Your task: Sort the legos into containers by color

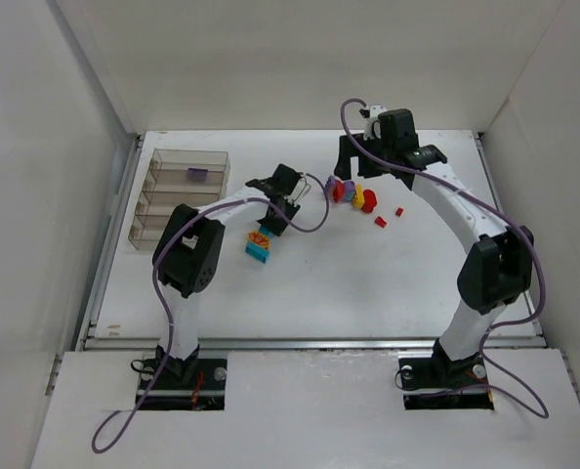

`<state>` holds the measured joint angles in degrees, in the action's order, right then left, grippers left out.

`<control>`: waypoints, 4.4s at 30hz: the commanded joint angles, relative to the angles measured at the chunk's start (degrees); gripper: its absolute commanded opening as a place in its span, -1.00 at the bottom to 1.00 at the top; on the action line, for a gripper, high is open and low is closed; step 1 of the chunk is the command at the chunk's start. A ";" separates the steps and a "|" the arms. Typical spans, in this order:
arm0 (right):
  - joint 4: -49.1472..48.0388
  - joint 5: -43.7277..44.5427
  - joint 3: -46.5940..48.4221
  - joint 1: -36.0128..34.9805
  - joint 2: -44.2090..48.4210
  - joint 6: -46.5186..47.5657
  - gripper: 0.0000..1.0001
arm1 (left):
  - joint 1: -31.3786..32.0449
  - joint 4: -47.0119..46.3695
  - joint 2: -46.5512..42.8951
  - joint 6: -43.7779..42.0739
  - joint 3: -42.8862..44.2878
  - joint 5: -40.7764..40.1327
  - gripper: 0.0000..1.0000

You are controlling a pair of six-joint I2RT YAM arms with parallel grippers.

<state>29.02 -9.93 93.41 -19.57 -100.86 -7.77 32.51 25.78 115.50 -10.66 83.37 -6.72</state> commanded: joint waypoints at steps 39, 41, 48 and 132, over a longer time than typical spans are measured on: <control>-19.70 -50.01 10.22 1.29 4.01 -15.70 1.00 | 2.29 -31.76 -40.27 -18.17 -11.92 17.36 -1.00; -19.70 -48.87 10.22 0.76 3.39 -16.22 1.00 | 2.29 -32.28 -40.27 -18.17 -11.40 17.36 -1.00; -19.70 -46.58 8.37 -0.99 -0.12 -16.84 1.00 | 2.82 -32.28 -40.80 -18.17 -10.86 17.36 -1.00; -14.60 -30.93 1.86 -1.96 2.33 -16.93 -1.00 | 1.58 -26.65 -32.36 -24.06 -8.85 26.49 1.00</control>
<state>17.37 -37.89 92.12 -20.82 -98.61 -24.32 33.45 2.96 83.50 -32.25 72.79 17.12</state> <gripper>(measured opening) 0.424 0.997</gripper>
